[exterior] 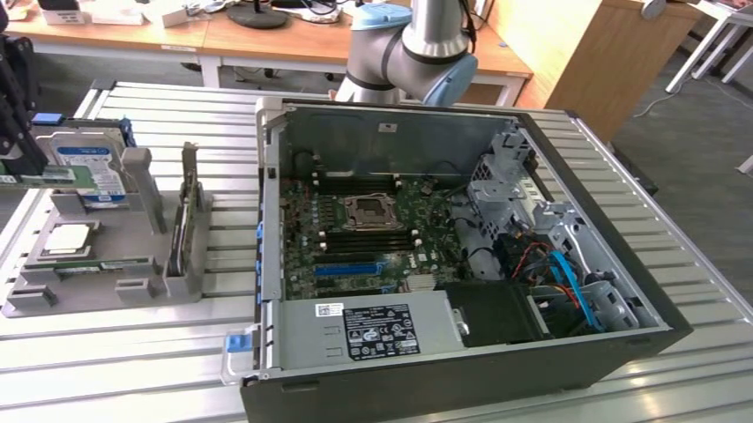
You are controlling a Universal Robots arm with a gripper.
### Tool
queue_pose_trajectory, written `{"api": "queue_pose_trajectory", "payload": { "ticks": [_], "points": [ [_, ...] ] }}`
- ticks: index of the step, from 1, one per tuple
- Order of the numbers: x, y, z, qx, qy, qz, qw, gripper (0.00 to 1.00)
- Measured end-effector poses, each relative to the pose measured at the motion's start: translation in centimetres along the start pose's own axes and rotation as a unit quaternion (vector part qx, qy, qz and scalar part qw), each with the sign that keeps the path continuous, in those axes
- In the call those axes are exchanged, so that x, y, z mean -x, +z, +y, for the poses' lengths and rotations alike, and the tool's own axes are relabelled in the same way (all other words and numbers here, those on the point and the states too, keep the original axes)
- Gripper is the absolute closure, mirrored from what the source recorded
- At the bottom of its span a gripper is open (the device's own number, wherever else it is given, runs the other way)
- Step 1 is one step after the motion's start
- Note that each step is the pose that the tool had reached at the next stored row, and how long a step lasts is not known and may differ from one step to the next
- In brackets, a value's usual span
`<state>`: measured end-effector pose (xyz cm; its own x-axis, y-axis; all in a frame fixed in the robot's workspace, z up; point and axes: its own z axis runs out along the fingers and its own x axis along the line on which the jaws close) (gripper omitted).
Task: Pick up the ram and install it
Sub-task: 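Pick up the ram and move it above insertion slot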
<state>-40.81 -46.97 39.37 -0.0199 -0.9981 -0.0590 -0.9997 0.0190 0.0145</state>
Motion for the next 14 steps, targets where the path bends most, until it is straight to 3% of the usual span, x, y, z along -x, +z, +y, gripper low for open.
{"api": "queue_pose_trajectory", "payload": {
  "ticks": [14],
  "points": [
    [0.1, -1.9, 0.03, 0.0, 0.0, 0.0, 1.0, 0.88]
  ]
}}
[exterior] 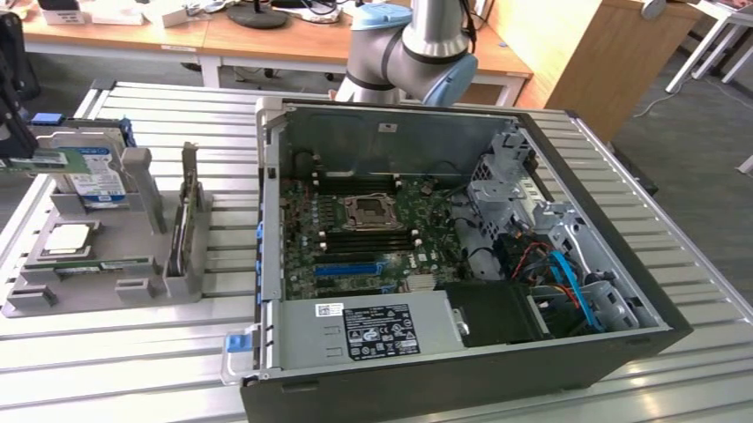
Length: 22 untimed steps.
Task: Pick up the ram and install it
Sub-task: 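Pick up the ram and move it above insertion slot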
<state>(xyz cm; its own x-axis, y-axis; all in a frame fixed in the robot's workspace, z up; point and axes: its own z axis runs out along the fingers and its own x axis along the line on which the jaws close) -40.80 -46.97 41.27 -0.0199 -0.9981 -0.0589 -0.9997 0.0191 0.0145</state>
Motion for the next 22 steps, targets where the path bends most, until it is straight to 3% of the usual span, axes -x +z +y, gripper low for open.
{"api": "queue_pose_trajectory", "payload": {
  "ticks": [5, 14, 22],
  "points": [
    [0.0, -0.64, 0.01, 0.0, 0.0, 0.0, 1.0, 0.88],
    [0.0, -0.67, 0.0, 0.0001, 0.0, 0.0, 1.0, 0.88],
    [0.1, -0.68, -1.17, 0.0001, 0.0, 0.0, 1.0, 0.88]
  ]
}}
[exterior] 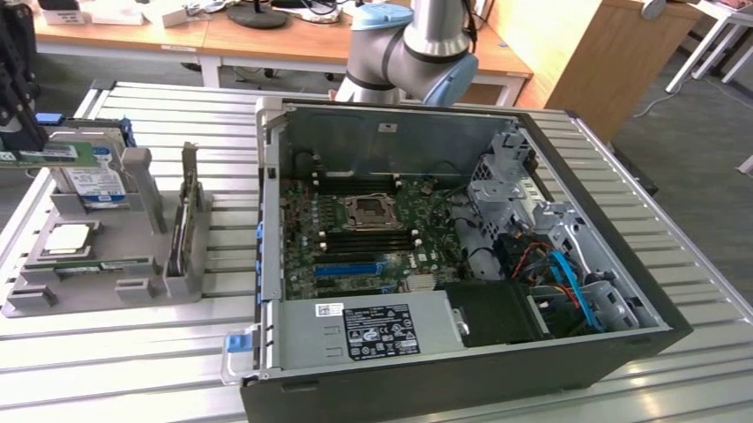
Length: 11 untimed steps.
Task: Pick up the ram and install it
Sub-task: 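Pick up the ram and move it above insertion slot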
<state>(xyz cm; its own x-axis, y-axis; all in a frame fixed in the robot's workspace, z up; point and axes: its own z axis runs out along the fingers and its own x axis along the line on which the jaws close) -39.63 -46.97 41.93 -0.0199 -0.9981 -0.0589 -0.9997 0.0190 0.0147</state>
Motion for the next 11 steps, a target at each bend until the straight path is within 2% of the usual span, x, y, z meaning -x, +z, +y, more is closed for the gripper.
{"api": "queue_pose_trajectory", "payload": {
  "ticks": [11],
  "points": [
    [0.0, -0.04, -2.6, 0.0001, 0.0, 0.0, 1.0, 0.88]
  ]
}}
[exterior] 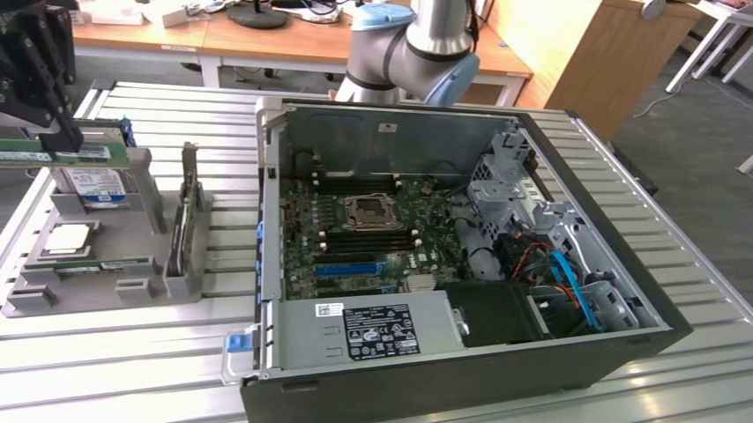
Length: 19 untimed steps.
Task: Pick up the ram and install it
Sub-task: 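Pick up the ram and move it above insertion slot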
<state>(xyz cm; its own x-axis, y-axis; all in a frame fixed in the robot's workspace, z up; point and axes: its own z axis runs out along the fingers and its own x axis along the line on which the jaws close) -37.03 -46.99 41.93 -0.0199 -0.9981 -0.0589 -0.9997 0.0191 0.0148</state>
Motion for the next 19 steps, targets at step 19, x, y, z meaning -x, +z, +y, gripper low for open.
{"api": "queue_pose_trajectory", "payload": {
  "ticks": [19],
  "points": [
    [0.1, -0.07, -5.15, 0.0, 0.0, 0.0, 1.0, 0.88]
  ]
}}
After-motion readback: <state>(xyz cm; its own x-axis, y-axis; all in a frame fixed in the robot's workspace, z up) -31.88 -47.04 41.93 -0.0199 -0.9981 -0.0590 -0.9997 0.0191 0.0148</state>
